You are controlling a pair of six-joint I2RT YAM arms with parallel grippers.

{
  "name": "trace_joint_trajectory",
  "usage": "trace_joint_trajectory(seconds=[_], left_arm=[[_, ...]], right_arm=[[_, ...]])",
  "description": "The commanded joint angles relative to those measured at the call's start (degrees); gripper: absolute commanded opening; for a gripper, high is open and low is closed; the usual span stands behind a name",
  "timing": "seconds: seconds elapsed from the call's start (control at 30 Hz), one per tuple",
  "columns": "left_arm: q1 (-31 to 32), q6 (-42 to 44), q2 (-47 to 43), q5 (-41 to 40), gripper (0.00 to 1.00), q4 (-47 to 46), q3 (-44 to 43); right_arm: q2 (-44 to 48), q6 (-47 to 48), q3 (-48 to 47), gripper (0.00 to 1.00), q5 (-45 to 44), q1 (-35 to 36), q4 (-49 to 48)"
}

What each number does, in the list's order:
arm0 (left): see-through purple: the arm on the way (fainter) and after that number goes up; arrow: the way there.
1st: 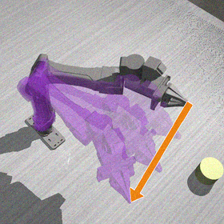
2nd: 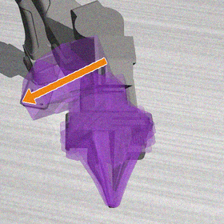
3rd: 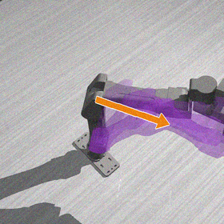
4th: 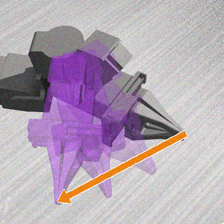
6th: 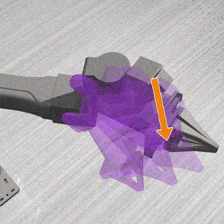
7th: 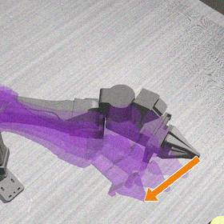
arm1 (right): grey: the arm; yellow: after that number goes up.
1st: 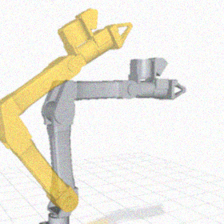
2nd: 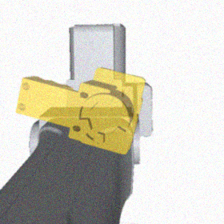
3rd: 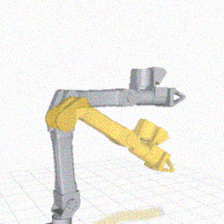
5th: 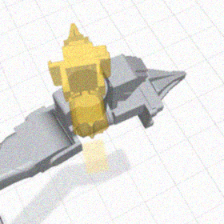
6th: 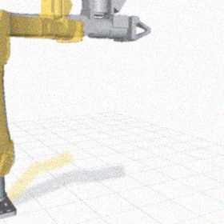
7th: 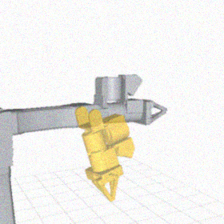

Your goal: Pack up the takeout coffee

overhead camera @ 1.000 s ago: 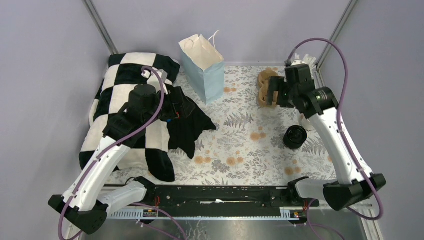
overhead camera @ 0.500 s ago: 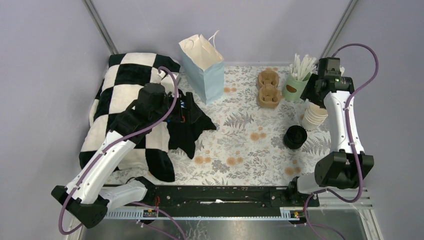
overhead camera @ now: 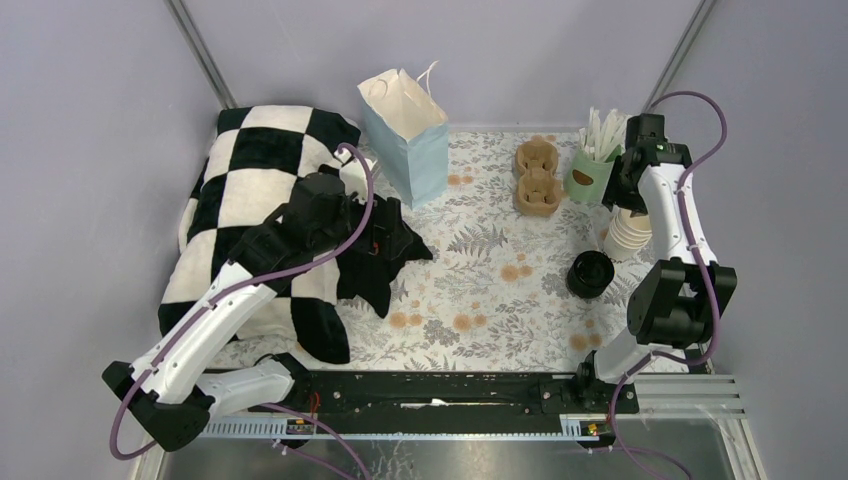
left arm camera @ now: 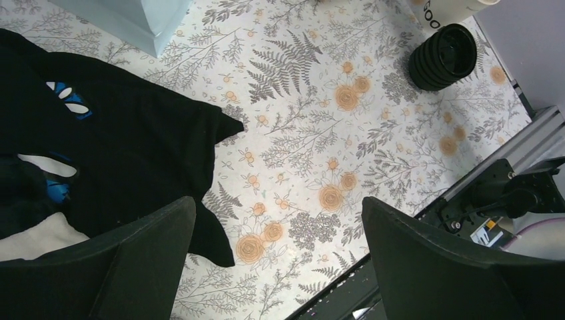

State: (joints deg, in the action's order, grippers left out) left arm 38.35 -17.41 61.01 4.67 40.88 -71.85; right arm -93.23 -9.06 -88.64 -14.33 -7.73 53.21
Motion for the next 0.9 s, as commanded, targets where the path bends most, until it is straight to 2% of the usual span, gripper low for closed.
trace_joint_trajectory(seconds=[0.0, 0.23, 0.4, 0.57, 0.67, 0.87], left_arm=[[0.15, 1.41, 0.56, -1.55, 0.99, -1.23, -2.30], [0.14, 1.85, 1.22, -1.41, 0.99, -1.08, -2.87], [0.15, 2.03, 1.30, -1.63, 0.99, -0.94, -3.11], [0.14, 2.28, 1.21, -1.81, 0.99, -0.82, -3.26], [0.15, 2.53, 1.22, -2.22, 0.99, -0.64, -3.56], [0.14, 2.47, 1.21, -2.41, 0.99, -0.57, -3.60]], right_arm=[[-0.20, 1.68, -3.36, 0.49, -1.36, -0.10, -1.17], [-0.23, 2.38, -1.89, 0.28, -1.40, -0.10, -2.53], [-1.83, 2.73, -3.12, 0.21, -2.05, -0.10, -2.40], [-2.83, 2.73, -3.82, 0.18, -1.75, -0.10, -2.11], [-2.75, 2.58, -4.12, 0.11, -2.03, -0.10, -1.76], [-0.89, 2.47, -5.31, 0.04, -3.62, -0.10, -0.19]])
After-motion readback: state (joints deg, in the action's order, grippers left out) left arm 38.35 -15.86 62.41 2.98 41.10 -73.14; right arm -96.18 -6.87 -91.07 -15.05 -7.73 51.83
